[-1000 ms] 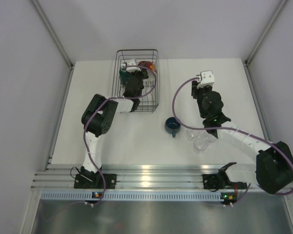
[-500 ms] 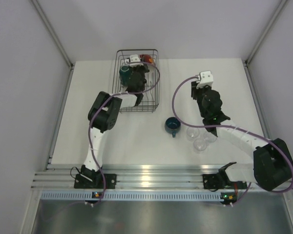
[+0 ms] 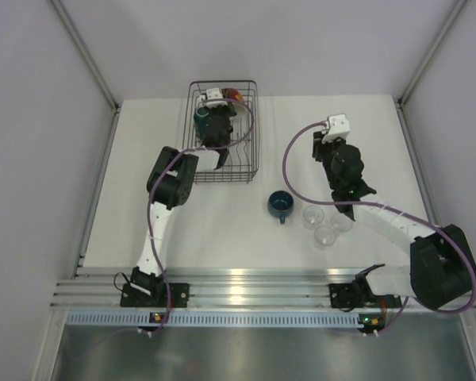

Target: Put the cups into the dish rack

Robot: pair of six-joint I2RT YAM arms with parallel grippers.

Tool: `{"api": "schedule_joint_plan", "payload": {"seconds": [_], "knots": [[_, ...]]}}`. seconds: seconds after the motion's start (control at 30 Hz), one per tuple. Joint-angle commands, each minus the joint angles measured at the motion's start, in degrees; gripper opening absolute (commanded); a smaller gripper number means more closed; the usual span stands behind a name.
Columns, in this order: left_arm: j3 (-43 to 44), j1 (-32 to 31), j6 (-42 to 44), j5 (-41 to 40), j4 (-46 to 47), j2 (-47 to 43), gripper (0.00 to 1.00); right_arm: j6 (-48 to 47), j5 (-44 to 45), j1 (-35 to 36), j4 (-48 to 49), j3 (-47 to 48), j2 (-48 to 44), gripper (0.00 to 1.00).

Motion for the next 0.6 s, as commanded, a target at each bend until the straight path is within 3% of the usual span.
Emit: {"api": "schedule_joint_plan", "payload": {"seconds": [0.0,0.57], "knots": [[2.6,0.4,0.8,2.9,17.5,-2.3,0.0,1.6,-2.3,-1.3,1.4,1.7,0.8,0.38],[-4.6,-3.4,9.8,2.5,17.8,-1.4,0.0,3.9,-5.8,-3.7,2.5,-0.3,-2.0,0.38]]}}
